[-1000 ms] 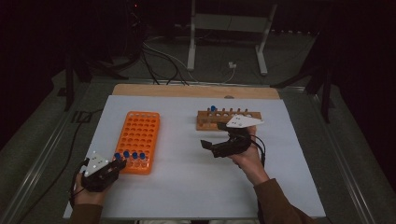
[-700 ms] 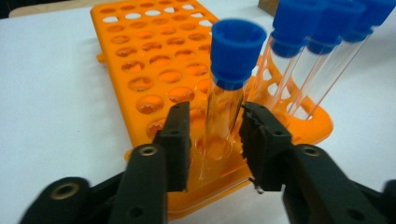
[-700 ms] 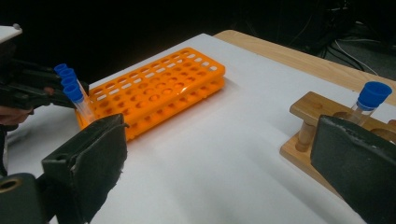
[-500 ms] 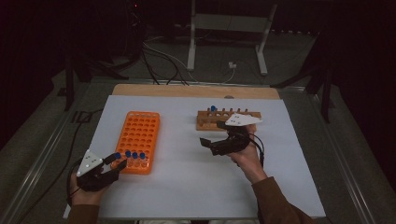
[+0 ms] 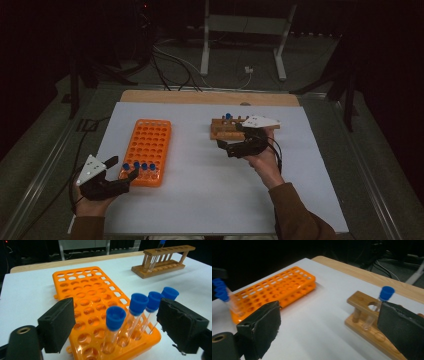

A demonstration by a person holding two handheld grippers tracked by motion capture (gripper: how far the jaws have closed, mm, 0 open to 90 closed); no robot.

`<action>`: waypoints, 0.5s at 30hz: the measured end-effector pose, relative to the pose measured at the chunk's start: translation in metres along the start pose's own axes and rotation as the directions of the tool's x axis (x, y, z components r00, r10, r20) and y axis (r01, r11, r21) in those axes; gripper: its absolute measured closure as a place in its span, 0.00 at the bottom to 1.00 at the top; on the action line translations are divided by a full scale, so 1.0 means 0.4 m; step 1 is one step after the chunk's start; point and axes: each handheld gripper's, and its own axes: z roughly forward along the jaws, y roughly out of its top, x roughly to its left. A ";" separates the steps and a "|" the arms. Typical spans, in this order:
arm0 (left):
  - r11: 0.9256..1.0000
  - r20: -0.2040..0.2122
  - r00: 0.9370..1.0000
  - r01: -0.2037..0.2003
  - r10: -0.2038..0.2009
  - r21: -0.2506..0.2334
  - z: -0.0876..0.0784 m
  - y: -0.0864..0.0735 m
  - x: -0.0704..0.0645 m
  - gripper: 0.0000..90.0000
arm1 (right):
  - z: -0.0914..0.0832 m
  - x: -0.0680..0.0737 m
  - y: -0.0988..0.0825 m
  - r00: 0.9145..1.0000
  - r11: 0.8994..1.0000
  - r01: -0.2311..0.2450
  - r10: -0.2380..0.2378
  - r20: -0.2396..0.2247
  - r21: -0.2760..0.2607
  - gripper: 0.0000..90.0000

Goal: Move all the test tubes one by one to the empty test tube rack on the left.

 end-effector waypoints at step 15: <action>1.000 -0.009 1.000 -0.003 0.003 -0.013 0.015 0.001 -0.011 0.00 | 0.052 -0.084 0.012 0.993 0.998 -0.058 0.056 0.100 0.010 0.07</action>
